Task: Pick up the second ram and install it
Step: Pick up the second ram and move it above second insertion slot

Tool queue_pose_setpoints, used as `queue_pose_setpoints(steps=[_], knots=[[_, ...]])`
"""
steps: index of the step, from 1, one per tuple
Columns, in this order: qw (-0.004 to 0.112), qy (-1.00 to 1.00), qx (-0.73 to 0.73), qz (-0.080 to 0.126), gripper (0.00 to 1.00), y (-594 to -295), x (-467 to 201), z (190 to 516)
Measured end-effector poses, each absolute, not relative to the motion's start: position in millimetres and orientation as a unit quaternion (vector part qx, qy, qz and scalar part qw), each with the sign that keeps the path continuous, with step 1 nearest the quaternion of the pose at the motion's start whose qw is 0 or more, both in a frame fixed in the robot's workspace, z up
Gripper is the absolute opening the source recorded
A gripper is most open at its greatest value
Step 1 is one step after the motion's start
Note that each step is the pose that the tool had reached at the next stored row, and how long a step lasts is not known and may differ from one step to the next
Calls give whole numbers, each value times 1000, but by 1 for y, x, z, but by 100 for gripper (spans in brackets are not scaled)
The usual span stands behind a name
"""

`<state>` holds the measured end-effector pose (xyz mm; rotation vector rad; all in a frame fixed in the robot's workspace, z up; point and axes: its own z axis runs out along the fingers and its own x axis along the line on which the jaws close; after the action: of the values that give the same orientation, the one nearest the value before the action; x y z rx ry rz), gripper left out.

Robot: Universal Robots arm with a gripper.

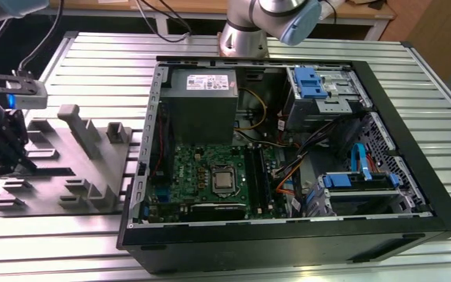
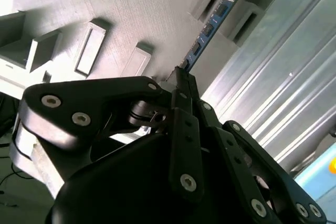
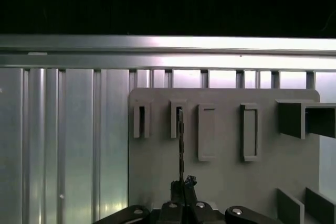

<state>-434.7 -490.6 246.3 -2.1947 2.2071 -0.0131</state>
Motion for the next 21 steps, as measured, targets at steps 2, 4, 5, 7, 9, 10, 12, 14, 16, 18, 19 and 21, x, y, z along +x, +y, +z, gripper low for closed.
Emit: queue_pose_setpoints(steps=[2,4,5,7,9,10,12,14,16,18,19,21], knots=[[14,709,-705,-4,11,-491,-435,253],[14,709,-705,-4,11,-491,-435,259],[14,709,-705,-4,11,-491,-435,262],[15,709,-705,-4,11,-491,-435,269],[14,709,-705,-4,11,-491,-435,275],[15,709,-705,-4,11,-491,-435,278],[15,709,-705,-5,11,-491,-435,284],[15,709,-705,-5,11,-491,-435,290],[15,709,-705,-5,11,-491,-435,296],[16,709,-705,-6,11,-491,-435,302],[16,709,-705,-6,11,-491,-435,305],[16,709,-705,-6,11,-491,-435,310]])
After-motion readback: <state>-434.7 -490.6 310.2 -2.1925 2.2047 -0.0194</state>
